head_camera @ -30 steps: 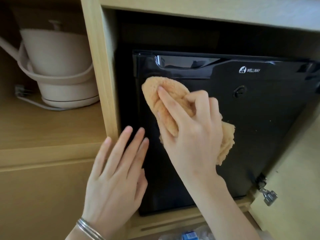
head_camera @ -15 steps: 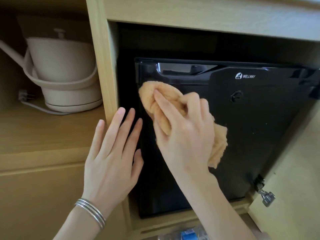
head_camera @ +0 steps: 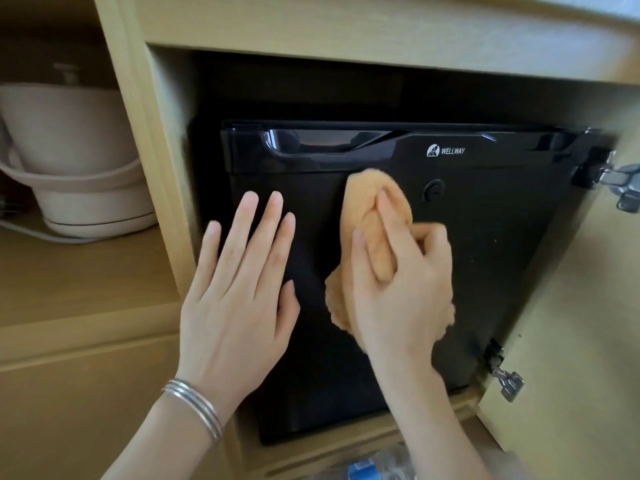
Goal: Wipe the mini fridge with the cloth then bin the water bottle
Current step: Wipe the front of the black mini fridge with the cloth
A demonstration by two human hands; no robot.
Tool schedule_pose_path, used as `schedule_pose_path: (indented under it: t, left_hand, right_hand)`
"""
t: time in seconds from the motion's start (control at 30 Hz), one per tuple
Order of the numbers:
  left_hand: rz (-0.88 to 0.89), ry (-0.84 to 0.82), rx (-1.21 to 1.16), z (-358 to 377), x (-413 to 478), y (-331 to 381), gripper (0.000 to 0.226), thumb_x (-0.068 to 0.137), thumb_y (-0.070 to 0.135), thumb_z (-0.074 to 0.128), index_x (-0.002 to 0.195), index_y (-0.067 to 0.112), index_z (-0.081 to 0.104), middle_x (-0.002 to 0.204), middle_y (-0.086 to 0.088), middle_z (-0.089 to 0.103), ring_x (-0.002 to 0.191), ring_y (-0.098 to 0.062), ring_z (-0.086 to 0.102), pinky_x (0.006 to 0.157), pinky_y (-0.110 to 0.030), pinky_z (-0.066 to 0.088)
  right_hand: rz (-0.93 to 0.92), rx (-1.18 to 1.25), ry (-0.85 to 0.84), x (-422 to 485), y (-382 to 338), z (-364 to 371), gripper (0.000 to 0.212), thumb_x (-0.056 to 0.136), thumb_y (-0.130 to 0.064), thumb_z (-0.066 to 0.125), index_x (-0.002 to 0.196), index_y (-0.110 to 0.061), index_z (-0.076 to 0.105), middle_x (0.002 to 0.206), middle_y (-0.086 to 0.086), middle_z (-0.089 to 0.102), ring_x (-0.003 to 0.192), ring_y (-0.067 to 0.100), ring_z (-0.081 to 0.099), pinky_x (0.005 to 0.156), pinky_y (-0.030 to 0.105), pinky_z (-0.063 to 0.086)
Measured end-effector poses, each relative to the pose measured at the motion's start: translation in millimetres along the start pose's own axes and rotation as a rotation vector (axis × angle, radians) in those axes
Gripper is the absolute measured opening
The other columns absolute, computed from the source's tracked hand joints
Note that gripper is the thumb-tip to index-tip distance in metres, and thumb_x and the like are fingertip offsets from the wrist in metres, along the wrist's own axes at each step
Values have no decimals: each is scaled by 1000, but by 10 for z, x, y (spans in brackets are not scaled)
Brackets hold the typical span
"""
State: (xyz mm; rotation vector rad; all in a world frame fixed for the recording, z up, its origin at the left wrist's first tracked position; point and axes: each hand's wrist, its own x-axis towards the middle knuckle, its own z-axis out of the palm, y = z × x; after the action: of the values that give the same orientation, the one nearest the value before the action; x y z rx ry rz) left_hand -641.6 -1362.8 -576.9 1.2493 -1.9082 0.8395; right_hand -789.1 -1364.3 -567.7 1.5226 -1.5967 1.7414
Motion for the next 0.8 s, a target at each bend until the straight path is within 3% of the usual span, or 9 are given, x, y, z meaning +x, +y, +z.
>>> schedule_pose_path:
  t: [0.13,0.23,0.37,0.5,0.67,0.8]
  left_hand:
    - [4,4,-22,76,106,4,59,93,17,44,149,4,30,159,-13,22,148,-29,13,119,-47,19]
    - [14,-4,-12,106,101,-15,60,94,17,43,150,5,27,159,-13,20,149,-29,11,120,-45,16]
    - [-10,2,-8,117,112,39,62,92,18,44,150,3,26,159,-14,17,148,-29,10,121,-42,5]
    - [-5,12,-52,157,90,115,61,91,16,46,149,4,30,159,-15,17,148,-28,11,120,-42,6]
    - [37,14,-87,183,73,58,60,89,12,47,147,2,34,158,-14,22,148,-27,15,121,-38,9]
    - [49,15,-81,167,75,33,58,91,12,46,147,2,34,158,-13,22,148,-26,15,121,-38,10]
  right_hand:
    - [-28,-123,-75,-73,36,63,48,82,-41,43,128,-33,51,88,1,48,75,14,45,59,31,46]
    - [-3,-136,-171,-435,246,11,47,79,-40,44,125,-32,55,84,1,49,70,16,46,53,38,49]
    - [-16,-81,-119,-375,232,-72,43,83,-39,46,125,-35,54,84,-5,44,72,12,45,55,34,48]
    - [-10,-52,-47,-15,77,-11,43,85,-41,46,128,-37,50,86,-7,43,74,10,45,60,30,48]
    - [-47,-79,-231,-374,187,-41,46,81,-40,43,125,-38,52,84,-6,44,73,13,45,57,36,50]
    - [-14,14,-89,-112,96,-73,43,85,-43,46,127,-40,48,87,-7,43,75,12,47,63,31,49]
